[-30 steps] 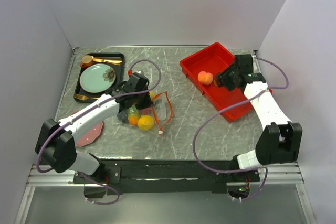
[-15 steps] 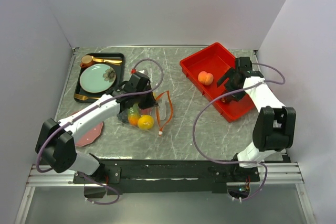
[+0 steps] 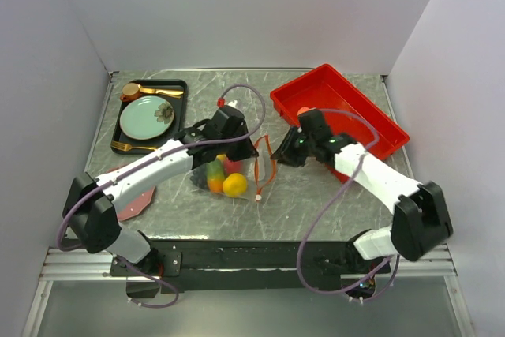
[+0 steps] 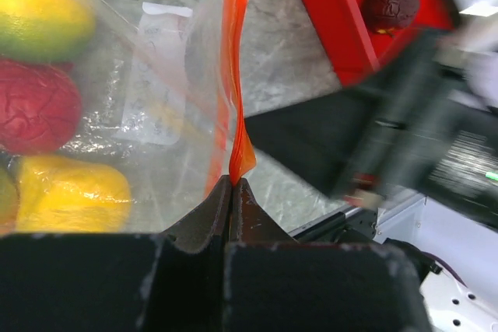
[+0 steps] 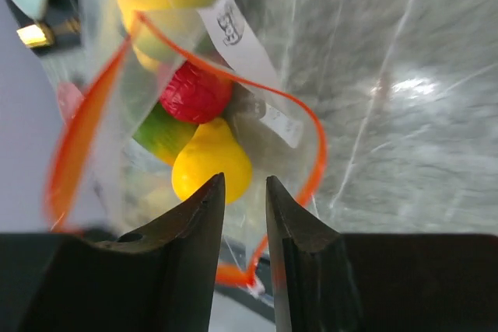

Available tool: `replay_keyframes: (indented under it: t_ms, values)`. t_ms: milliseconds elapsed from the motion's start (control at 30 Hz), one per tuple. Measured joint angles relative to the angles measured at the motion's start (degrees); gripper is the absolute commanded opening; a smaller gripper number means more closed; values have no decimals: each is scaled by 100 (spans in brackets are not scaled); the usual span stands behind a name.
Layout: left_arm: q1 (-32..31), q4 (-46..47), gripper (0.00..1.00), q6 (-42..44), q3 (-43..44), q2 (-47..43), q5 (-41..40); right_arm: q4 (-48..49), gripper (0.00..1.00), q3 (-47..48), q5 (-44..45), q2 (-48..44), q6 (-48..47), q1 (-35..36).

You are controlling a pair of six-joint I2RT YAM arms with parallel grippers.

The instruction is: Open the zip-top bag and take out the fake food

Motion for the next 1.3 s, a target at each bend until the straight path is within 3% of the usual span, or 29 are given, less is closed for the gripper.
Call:
replay_keyframes:
  t_ms: [100,267,300,367,400,533,633,733,767,867,1033,1300]
  values:
    - [-125,11,1,-61,13,11,-57,420,35,-173,-310,367,260,146]
    - [-197,31,27,-131,9,11,-94,1174,34,-212,-684,754,551,286]
    - [-197,33,36,-127,9,11,-103,1373,34,-249,-772,826,601,291]
    - [-197,28,42,-155,7,4,-125,1668,34,-343,-914,994,673,295]
    - [-197,17,51,-146,4,-2,-140,1777,34,-393,-962,1080,695,297]
    - [-197,-68,63,-146,-133,-151,-192,2035,34,-507,-1132,1460,789,302]
    - [-197,-267,55,-144,-219,-365,-271,2210,33,-588,-1226,1578,837,302]
    - [-192,-461,32,-153,-369,-678,-417,2367,33,-640,-1296,1580,857,302]
    - [-177,-540,19,-160,-461,-815,-457,2417,33,-647,-1314,1580,855,302]
    - [-109,-660,6,-229,-831,-1187,-511,2559,34,-682,-1370,1580,852,304]
    - [22,-741,1,-310,-1478,-1386,-505,2664,39,-761,-1458,1580,763,339]
    - [35,-544,1,-317,-1690,-960,-511,2579,58,-758,-1462,1578,413,557]
